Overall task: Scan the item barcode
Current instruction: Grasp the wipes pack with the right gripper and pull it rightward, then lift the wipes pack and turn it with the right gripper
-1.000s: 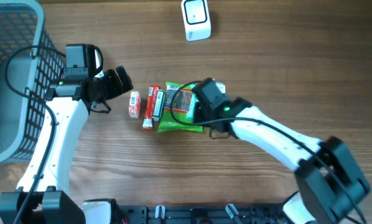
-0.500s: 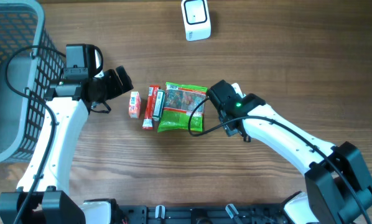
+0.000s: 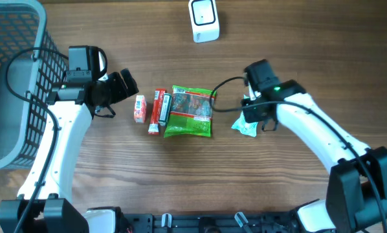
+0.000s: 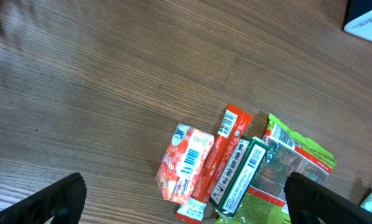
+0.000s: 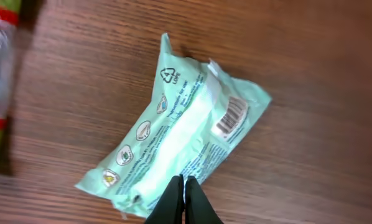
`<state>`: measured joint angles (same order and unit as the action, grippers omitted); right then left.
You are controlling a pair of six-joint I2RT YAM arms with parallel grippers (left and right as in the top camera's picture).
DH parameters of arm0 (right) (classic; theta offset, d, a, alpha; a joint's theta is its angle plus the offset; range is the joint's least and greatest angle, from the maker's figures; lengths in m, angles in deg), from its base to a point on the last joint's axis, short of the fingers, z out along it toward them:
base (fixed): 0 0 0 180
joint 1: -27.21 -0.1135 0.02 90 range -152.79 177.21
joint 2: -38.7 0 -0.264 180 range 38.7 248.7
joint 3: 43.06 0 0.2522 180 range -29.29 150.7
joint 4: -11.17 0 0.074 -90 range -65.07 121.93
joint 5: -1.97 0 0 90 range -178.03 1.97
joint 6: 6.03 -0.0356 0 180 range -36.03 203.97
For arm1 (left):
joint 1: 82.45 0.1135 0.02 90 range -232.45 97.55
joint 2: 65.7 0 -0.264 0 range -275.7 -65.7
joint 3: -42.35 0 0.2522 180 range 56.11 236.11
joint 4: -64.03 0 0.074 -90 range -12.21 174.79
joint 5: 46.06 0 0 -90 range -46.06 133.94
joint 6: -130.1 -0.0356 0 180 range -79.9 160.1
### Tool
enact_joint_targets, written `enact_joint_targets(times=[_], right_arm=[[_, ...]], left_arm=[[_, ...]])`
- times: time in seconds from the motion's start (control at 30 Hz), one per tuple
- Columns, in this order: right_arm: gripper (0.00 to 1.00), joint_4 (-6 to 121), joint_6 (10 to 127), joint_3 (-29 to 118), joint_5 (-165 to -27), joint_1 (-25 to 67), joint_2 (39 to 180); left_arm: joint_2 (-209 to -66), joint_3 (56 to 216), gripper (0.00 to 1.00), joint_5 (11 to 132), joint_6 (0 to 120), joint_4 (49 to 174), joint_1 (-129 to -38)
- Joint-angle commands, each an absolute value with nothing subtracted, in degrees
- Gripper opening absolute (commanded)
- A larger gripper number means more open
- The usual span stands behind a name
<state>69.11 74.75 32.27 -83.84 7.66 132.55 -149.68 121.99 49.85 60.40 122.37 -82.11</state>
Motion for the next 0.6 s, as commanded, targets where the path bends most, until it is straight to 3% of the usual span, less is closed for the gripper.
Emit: enact_joint_targets(times=[0.0, 0.13, 0.3, 0.43, 0.5, 0.57], right_arm=[[0.04, 68.5, 66.1, 31.4, -92.1, 9.7, 131.9], [0.04, 65.0, 65.0, 27.0, -95.2, 9.7, 132.0], [0.06, 59.0, 59.2, 19.5, -87.4, 9.7, 132.0], [0.33, 51.7, 59.6, 14.6, -88.8, 9.7, 132.1], [0.51, 53.4, 63.2, 16.5, -91.0, 9.7, 131.4], [0.58, 58.3, 63.4, 21.4, -92.0, 9.7, 129.6]], left_arm=[[-149.0, 121.6, 1.00, 50.3, 60.5, 122.2, -81.9], [-149.0, 121.6, 1.00, 50.3, 60.5, 122.2, -81.9], [-149.0, 121.6, 1.00, 50.3, 60.5, 122.2, -81.9], [-149.0, 121.6, 1.00, 50.3, 60.5, 122.2, -81.9], [-149.0, 121.6, 1.00, 50.3, 60.5, 122.2, -81.9], [-149.0, 121.6, 1.00, 50.3, 60.5, 122.2, -81.9]])
